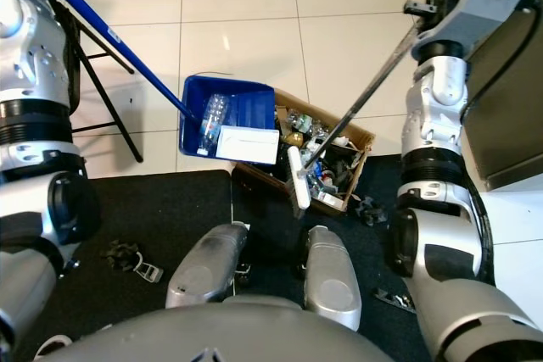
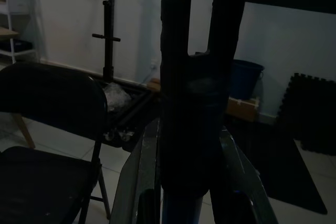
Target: Sweep floor
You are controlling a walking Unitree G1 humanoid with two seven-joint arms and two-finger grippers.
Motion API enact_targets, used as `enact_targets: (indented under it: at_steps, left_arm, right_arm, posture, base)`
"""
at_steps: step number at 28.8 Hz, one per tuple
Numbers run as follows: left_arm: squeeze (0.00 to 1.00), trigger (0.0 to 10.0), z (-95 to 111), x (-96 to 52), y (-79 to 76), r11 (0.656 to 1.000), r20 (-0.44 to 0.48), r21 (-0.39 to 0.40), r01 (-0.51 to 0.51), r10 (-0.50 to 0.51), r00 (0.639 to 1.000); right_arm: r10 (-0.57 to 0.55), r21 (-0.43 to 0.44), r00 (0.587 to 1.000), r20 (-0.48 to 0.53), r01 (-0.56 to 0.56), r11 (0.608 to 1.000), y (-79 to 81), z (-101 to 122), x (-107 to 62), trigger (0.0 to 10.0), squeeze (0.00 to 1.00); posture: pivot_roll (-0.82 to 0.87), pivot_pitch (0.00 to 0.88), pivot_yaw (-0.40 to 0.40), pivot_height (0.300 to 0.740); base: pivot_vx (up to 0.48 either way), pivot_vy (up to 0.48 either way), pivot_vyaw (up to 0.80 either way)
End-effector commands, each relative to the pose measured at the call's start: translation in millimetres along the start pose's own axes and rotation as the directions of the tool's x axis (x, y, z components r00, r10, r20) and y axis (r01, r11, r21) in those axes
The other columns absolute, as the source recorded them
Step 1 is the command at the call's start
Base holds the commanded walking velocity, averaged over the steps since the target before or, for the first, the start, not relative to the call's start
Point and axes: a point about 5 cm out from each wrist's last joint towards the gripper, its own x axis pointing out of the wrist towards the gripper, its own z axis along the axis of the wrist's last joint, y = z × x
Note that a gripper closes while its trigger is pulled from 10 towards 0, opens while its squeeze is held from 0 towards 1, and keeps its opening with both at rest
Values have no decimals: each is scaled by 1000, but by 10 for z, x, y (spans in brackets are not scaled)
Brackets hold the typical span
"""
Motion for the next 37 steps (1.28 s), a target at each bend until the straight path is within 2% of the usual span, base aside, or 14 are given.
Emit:
enact_targets:
  at_steps: [1, 4, 5, 6, 7, 14, 20, 21, 22, 25, 28, 29, 32, 37]
  left_arm:
    - [0, 10000, 173, 69, 27, 999, 76, 37, 13, -16, 997]
    - [0, 10000, 172, 91, 16, 999, 77, 49, 24, -28, 997]
    - [0, 10000, 178, 120, 4, 997, 79, 68, 33, -38, 996]
    - [0, 10000, 220, 183, -13, 994, 90, 96, 46, -54, 994]
    - [0, 10000, 244, 206, -20, 993, 95, 103, 49, -59, 994]
    - [0, 10000, 301, 260, -33, 990, 108, 126, 61, -75, 991]
    - [0, 10000, 383, 352, -59, 978, 124, 191, 87, -112, 986]
    - [0, 10000, 383, 352, -59, 978, 124, 191, 87, -112, 986]
    - [0, 10000, 395, 372, -74, 975, 123, 201, 95, -122, 985]
    - [0, 10000, 406, 384, -103, 972, 122, 211, 109, -136, 983]
    - [0, 10000, 424, 408, -161, 961, 115, 244, 130, -161, 980]
    - [0, 10000, 424, 408, -161, 961, 115, 244, 130, -161, 980]
    - [0, 10000, 457, 428, -194, 952, 115, 271, 139, -176, 978]
    - [0, 10000, 514, 452, -209, 952, 124, 274, 139, -178, 976]
  right_arm:
    - [-49, -38, 997, 64, 52, 998, -126, 95, 5, 10000, 0]
    - [-73, -63, 994, 84, 78, 995, -187, 131, 5, 10000, 0]
    - [-104, -83, 989, 105, 113, 990, -262, 173, 2, 10000, 0]
    - [-163, -126, 977, 140, 181, 975, -421, 242, -19, 10000, 0]
    - [-183, -138, 972, 150, 204, 969, -481, 262, -31, 10000, 0]
    - [-234, -164, 958, 167, 261, 951, -632, 287, -88, 10000, 0]
    - [-330, -206, 925, 191, 366, 907, -886, 295, -240, 10000, 0]
    - [-330, -206, 925, 191, 366, 907, -886, 295, -240, 10000, 0]
    - [-364, -205, 909, 202, 403, 892, -969, 319, -279, 10000, 0]
    - [-402, -197, 888, 222, 445, 874, -1059, 364, -314, 10000, 0]
    - [-483, -172, 827, 287, 540, 824, -1254, 509, -401, 10000, 0]
    - [-483, -172, 827, 287, 540, 824, -1254, 509, -401, 10000, 0]
    - [-518, -104, 786, 339, 578, 809, -1366, 668, -462, 10000, 0]
    - [-516, -18, 763, 390, 567, 824, -1413, 868, -487, 10000, 0]
  posture:
    - [111, 0, 22, 740]
    - [107, 0, 24, 740]
    - [98, 3, 28, 740]
    - [88, 6, 31, 740]
    - [83, 7, 34, 740]
    - [65, 16, 42, 740]
    - [29, 34, 65, 740]
    - [29, 34, 65, 740]
    - [21, 36, 72, 740]
    - [10, 39, 80, 740]
    - [-8, 44, 95, 740]
    - [-8, 44, 95, 740]
    - [-26, 48, 109, 740]
    - [-39, 50, 117, 740]
  base:
    - [0, 0, 0]
    - [0, 0, 0]
    - [0, 0, 0]
    - [0, 0, 0]
    - [0, 0, 0]
    - [0, 0, 0]
    - [0, 0, 0]
    - [0, 0, 0]
    - [0, 0, 0]
    - [0, 0, 0]
    - [0, 0, 0]
    - [0, 0, 0]
    - [0, 0, 0]
    - [0, 0, 0]
